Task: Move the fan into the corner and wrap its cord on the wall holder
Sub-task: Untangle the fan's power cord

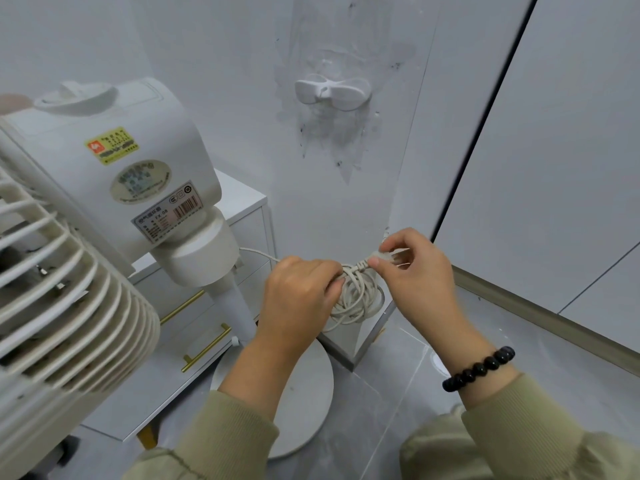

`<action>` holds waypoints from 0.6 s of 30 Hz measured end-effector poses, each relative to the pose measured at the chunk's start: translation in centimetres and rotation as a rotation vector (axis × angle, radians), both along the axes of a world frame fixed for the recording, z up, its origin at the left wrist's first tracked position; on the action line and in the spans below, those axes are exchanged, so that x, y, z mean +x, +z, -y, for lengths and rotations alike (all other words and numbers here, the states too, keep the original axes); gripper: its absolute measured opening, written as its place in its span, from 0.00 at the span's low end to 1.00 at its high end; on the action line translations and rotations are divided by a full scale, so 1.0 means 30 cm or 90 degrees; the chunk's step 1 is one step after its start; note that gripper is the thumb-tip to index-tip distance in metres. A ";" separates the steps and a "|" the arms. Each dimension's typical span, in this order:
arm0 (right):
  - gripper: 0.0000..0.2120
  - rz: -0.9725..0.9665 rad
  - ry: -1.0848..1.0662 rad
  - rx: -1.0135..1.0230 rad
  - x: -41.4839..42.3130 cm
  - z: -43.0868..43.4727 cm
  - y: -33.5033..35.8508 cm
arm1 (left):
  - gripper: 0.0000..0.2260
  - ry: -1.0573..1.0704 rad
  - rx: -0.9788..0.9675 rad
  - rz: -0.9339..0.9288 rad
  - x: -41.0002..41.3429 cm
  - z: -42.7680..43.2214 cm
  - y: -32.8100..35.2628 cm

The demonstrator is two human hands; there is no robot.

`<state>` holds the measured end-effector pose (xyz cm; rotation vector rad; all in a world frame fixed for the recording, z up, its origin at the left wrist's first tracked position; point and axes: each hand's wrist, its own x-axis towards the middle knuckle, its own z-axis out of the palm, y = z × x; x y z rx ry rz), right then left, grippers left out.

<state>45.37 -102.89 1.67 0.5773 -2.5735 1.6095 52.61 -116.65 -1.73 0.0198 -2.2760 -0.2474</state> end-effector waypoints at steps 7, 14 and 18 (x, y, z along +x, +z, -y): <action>0.15 0.027 0.080 0.132 0.034 0.004 0.000 | 0.11 -0.013 0.031 0.021 -0.010 0.010 0.001; 0.16 -0.008 0.069 0.259 0.039 0.014 -0.016 | 0.10 -0.031 0.001 0.042 -0.008 0.020 -0.004; 0.11 -0.089 0.075 0.247 0.047 0.019 -0.031 | 0.09 -0.019 0.000 0.064 -0.006 0.024 -0.004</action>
